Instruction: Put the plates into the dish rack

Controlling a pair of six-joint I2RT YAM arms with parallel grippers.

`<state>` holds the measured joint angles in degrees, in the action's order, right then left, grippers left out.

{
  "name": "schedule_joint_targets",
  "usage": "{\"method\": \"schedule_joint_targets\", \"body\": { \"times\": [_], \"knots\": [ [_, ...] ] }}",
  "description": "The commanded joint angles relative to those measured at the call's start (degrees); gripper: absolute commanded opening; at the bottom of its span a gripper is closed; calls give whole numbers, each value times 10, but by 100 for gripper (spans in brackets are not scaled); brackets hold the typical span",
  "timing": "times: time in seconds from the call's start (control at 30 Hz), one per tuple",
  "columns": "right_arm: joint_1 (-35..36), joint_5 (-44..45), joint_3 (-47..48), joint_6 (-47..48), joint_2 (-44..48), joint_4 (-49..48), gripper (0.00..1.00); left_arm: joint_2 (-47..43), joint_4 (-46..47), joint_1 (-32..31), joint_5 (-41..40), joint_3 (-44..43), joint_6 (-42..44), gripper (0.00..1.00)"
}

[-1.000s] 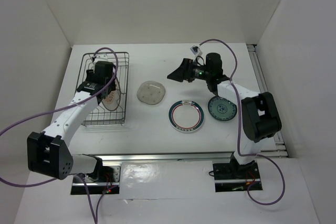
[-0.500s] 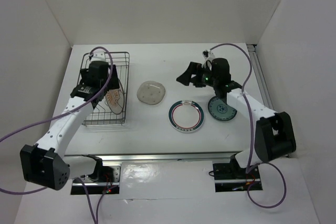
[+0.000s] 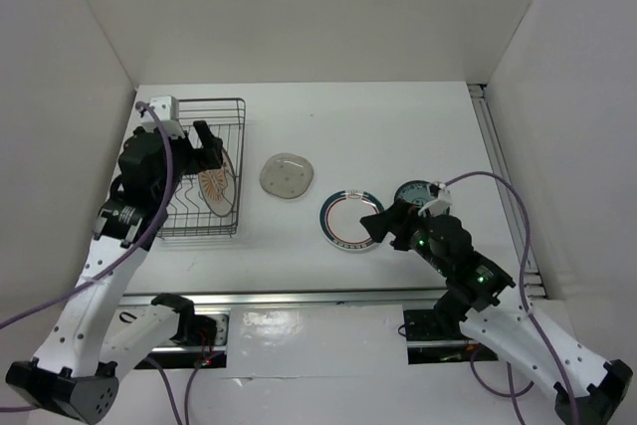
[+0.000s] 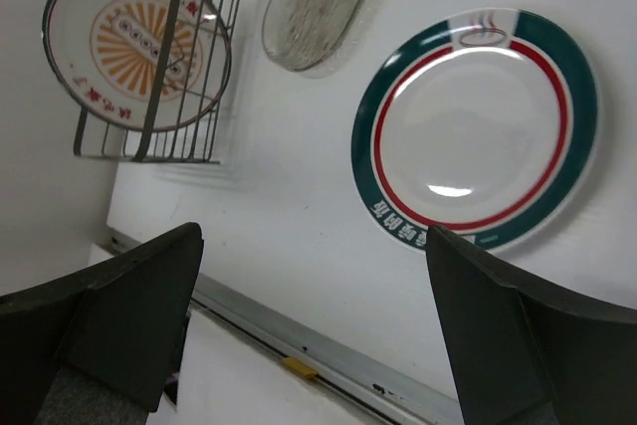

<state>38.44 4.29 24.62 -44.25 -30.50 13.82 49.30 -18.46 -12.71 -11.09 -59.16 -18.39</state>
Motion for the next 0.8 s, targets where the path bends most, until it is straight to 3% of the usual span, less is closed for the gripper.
{"method": "schedule_joint_targets", "body": {
  "times": [0.0,0.1,0.23,0.43,0.77],
  "knots": [
    [16,123,-31,-99,72,102,100,28,1,0,33,-16,-4,100],
    [16,154,-41,-129,72,149,99,28,1,0,39,-16,-4,100],
    [16,159,-71,-163,18,128,99,16,1,0,51,-16,-4,100],
    [22,154,-136,-186,-36,11,91,11,7,0,81,-10,-4,100],
    [22,178,-181,-184,-132,-173,86,5,18,0,122,-5,-4,100]
  ]
}}
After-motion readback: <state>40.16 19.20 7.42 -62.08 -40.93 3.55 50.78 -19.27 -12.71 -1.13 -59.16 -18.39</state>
